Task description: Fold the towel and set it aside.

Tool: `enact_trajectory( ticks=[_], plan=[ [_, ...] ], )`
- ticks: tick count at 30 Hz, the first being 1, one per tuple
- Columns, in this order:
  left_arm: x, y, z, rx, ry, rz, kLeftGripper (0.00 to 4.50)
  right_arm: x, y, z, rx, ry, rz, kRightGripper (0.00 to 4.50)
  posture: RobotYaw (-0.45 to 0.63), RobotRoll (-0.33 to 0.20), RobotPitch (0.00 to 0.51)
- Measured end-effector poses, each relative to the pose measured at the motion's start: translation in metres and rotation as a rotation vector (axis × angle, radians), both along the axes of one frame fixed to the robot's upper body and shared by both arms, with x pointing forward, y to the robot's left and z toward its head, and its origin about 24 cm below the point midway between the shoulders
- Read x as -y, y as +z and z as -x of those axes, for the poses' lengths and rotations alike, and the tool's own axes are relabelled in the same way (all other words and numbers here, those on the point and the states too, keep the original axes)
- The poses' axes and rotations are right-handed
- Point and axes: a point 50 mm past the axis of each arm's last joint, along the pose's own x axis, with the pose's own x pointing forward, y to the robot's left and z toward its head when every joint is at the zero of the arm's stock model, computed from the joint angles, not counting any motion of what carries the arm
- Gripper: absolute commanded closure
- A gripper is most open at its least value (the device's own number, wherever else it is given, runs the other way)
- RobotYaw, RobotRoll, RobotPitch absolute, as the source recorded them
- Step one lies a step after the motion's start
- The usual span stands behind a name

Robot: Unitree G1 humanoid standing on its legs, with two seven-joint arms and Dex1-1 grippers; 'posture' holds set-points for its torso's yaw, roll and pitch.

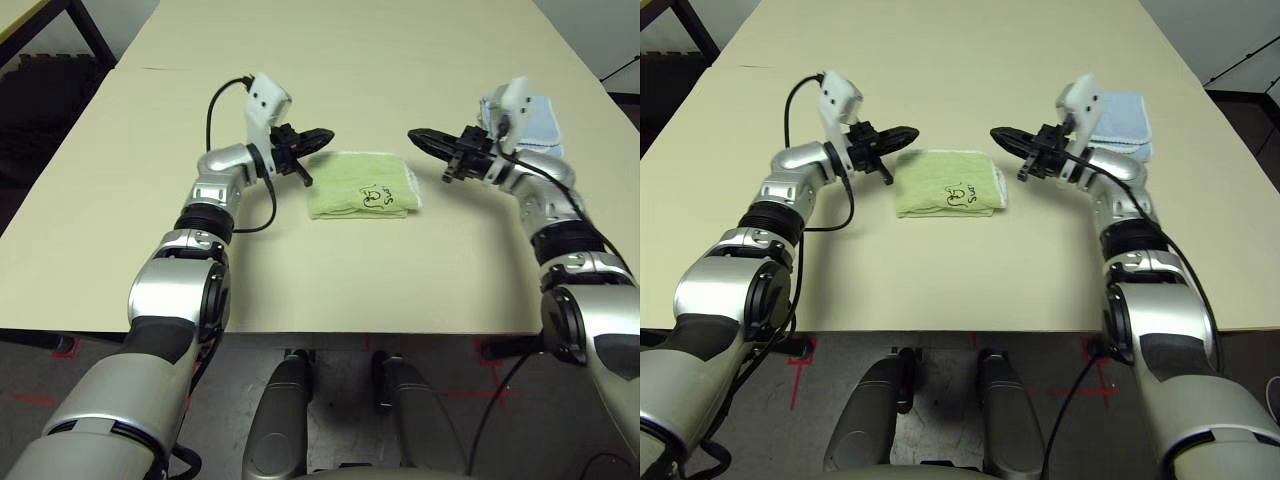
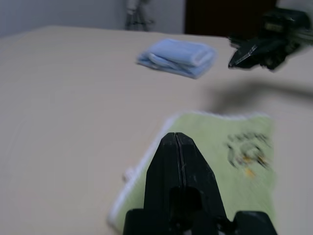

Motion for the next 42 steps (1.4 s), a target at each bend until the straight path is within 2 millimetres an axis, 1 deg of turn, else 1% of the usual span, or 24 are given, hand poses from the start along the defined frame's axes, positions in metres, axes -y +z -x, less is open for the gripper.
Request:
enact_trajectory(
  ticks=[3,6,9,13,16,17,19,21,22,24,25,28,31,34,37,39,42],
  plan=[
    [-0.014,-0.010,0.013,-0.016,-0.069,-0.083,4.45,0.010,-0.006,0.015,-0.013,0.041,0.101,4.50,0.09,0.000,0.192],
    [-0.015,-0.017,0.017,-0.015,-0.096,-0.109,3.89,0.019,-0.012,0.021,-0.015,0.037,0.148,4.50,0.09,0.000,0.190],
    [-0.016,-0.018,0.018,0.003,-0.100,-0.121,2.80,0.025,-0.016,0.024,-0.013,0.019,0.174,3.77,0.09,0.000,0.187],
    [-0.017,-0.019,0.017,0.006,-0.096,-0.120,1.26,0.034,-0.021,0.028,-0.022,-0.022,0.196,2.33,0.07,0.000,0.185],
    [-0.016,-0.018,0.015,-0.002,-0.093,-0.116,0.10,0.038,-0.023,0.029,-0.045,-0.049,0.181,1.21,0.07,0.000,0.186],
    [-0.016,-0.017,0.014,-0.009,-0.085,-0.111,0.00,0.038,-0.023,0.029,-0.064,-0.060,0.161,0.82,0.07,0.000,0.186],
    [-0.014,-0.013,0.011,-0.028,-0.060,-0.096,0.00,0.040,-0.023,0.031,-0.129,-0.082,0.115,0.06,0.07,0.000,0.186],
    [-0.012,-0.009,0.007,-0.093,-0.018,-0.053,0.00,0.042,-0.024,0.034,-0.225,-0.097,0.065,0.06,0.09,0.000,0.191],
    [-0.010,-0.008,0.004,-0.156,0.010,-0.017,0.00,0.043,-0.025,0.036,-0.276,-0.099,0.039,0.06,0.09,0.000,0.191],
    [-0.008,-0.007,0.002,-0.312,0.058,0.026,0.00,0.041,-0.023,0.040,-0.367,-0.088,-0.009,0.06,0.09,0.000,0.193],
    [-0.007,-0.008,0.002,-0.422,0.078,0.023,0.00,0.040,-0.022,0.042,-0.404,-0.086,-0.040,0.06,0.09,0.000,0.195],
    [-0.012,-0.016,0.010,-0.679,0.121,0.000,0.00,0.039,-0.017,0.045,-0.449,-0.087,-0.095,0.06,0.09,0.000,0.196],
    [-0.019,-0.023,0.016,-0.846,0.174,0.000,0.00,0.035,-0.014,0.046,-0.456,-0.085,-0.107,0.06,0.08,0.000,0.199],
    [-0.021,-0.029,0.017,-0.965,0.249,0.017,0.00,0.034,-0.013,0.047,-0.448,-0.088,-0.104,0.06,0.08,0.000,0.203],
    [-0.024,-0.029,0.016,-1.037,0.316,0.029,0.00,0.033,-0.012,0.049,-0.440,-0.086,-0.097,0.06,0.07,0.000,0.205],
    [-0.024,-0.027,0.014,-1.059,0.339,0.048,0.00,0.033,-0.011,0.050,-0.434,-0.086,-0.090,0.06,0.07,0.000,0.206],
    [-0.018,-0.028,0.009,-1.084,0.355,0.104,0.00,0.035,-0.011,0.051,-0.400,-0.090,-0.070,0.06,0.06,0.000,0.209]
  ],
)
